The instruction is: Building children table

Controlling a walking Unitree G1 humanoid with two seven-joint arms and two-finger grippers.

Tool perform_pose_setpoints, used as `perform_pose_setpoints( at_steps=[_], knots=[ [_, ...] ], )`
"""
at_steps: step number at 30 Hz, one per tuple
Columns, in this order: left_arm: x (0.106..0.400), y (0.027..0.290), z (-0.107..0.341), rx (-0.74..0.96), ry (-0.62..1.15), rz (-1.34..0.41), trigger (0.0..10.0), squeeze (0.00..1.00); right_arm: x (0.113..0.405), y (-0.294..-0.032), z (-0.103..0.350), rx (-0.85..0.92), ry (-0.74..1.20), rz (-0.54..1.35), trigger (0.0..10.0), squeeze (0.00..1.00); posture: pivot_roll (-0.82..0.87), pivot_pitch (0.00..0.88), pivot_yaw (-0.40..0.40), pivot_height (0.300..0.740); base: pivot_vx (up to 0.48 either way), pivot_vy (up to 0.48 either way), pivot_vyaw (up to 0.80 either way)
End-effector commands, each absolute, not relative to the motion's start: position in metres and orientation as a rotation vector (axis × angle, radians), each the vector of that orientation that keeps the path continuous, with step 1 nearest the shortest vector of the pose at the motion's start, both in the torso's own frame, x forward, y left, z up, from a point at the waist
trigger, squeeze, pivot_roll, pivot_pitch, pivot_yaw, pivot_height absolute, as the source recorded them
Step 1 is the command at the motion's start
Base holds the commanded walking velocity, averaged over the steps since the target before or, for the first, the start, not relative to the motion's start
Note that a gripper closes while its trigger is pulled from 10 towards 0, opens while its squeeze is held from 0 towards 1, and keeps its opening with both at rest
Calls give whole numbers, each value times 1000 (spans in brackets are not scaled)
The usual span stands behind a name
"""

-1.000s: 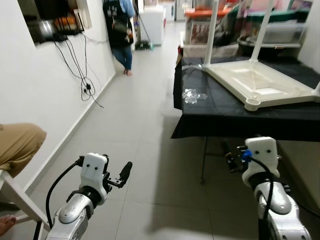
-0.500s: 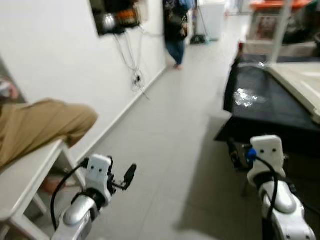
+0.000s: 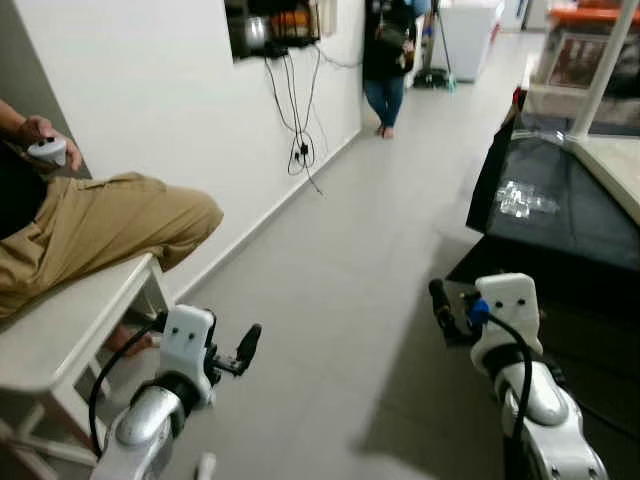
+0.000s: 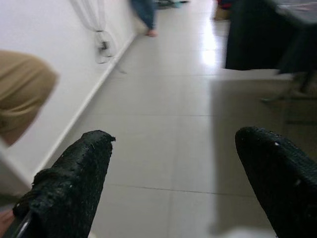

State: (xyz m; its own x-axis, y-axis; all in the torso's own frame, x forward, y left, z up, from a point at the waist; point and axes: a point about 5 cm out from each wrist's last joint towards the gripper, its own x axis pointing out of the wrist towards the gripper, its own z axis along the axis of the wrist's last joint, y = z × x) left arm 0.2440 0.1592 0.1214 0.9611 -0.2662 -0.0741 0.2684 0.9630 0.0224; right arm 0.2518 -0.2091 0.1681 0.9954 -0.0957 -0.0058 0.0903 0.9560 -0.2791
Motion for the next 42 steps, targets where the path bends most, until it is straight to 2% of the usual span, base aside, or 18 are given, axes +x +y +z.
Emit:
perform_pose_setpoints(
  at_steps=[1, 25, 32, 42],
  knots=[
    [243, 160, 120, 46, 89, -276, 10000, 0, 252, -211, 169, -274, 24, -106, 10000, 0, -9, 0, 17, 740, 0, 0, 0],
    [239, 156, 118, 66, 114, -309, 10000, 0, 245, -227, 170, -254, 81, -178, 10000, 0, -13, 5, 21, 740, 0, 0, 0],
    [238, 159, 118, 73, 118, -307, 10000, 0, 243, -226, 167, -263, 99, -171, 10000, 0, -12, 7, 21, 720, 0, 0, 0],
    [237, 199, 118, 153, 129, -202, 10000, 0, 237, -230, 167, -301, 98, -174, 10000, 0, -8, 12, 17, 685, 0, 0, 0]
  ],
)
